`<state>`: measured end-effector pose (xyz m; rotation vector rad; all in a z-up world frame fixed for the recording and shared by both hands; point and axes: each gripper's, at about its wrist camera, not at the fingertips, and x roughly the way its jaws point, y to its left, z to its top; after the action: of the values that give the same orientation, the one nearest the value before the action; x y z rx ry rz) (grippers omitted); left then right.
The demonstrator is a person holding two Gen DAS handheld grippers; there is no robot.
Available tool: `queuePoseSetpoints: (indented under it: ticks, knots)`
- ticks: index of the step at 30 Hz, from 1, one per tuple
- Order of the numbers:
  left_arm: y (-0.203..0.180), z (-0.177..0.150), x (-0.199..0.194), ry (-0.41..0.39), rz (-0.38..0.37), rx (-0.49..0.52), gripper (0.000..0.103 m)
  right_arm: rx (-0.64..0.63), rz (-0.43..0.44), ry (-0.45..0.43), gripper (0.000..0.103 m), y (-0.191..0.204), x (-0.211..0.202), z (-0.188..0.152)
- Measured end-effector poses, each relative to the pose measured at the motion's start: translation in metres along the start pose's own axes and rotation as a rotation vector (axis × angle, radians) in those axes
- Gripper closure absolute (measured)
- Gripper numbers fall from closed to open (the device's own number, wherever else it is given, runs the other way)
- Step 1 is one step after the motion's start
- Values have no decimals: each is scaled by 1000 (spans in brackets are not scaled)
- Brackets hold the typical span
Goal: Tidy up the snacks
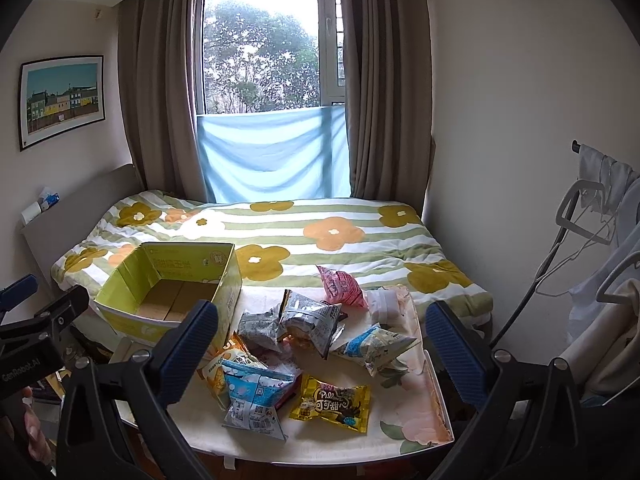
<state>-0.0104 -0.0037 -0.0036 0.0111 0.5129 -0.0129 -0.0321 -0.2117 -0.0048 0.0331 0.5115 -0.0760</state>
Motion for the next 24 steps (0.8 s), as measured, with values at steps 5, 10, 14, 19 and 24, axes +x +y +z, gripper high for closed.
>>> queuePoseSetpoints:
  ticks: [5,10,14,19,24]
  knots:
    - [0,-1,1,4,-5,2,0,1,2,0,0,0,0,1]
    - [1,-2,1,3,-8,1,0,1,0,1,0,-2,1,0]
    - [0,-2,0,-6,-1,9,0,3,1,0,0,-1,0,0]
    - [0,-3,1,-3,-13,7,0,6,-2,-1,0,2,0,1]
    - [0,-4,1,-6,-15,1,0,7,-1,-2,0,1,0,1]
